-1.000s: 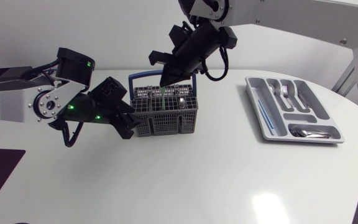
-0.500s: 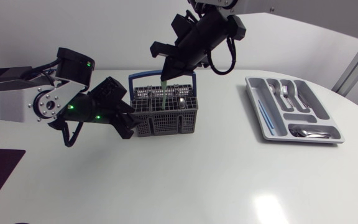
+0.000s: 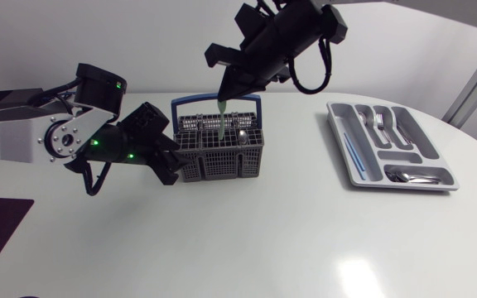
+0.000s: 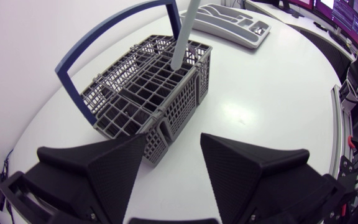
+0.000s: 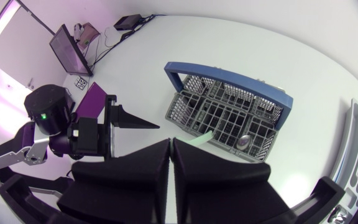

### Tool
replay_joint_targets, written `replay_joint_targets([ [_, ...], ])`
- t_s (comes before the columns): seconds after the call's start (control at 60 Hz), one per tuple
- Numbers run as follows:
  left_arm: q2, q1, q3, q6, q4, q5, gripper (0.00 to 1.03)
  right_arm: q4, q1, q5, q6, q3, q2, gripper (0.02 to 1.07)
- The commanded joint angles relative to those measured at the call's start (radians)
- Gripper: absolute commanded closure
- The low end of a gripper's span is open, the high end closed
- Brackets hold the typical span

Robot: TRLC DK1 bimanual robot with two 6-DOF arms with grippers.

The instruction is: Unload the cutlery basket into the drawer organizer.

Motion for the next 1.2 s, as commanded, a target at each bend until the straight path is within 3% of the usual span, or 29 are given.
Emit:
replay_joint_targets([
  [0.0, -0.011, -0.009, -0.025, 0.014, 0.002, -0.003, 0.41, -0.011, 0.002, -0.008, 0.0, -0.036, -0.041, 1.01],
  [0.45, -0.04, -0.009, -0.029, 0.013, -0.015, -0.003, 0.41, -0.061, -0.086, 0.035, 0.022, -0.123, -0.148, 1.01],
  [0.783, -0.053, -0.015, -0.018, 0.01, -0.033, -0.003, 0.4, -0.118, -0.143, 0.193, 0.01, -0.194, -0.188, 1.01],
  [0.867, -0.053, -0.021, -0.017, 0.01, -0.033, -0.003, 0.41, -0.078, -0.17, 0.267, -0.006, -0.255, -0.213, 1.01],
  [1.183, -0.056, -0.031, 0.006, 0.01, -0.044, -0.003, 0.41, -0.014, -0.299, 0.4, -0.056, -0.401, -0.256, 1.01],
])
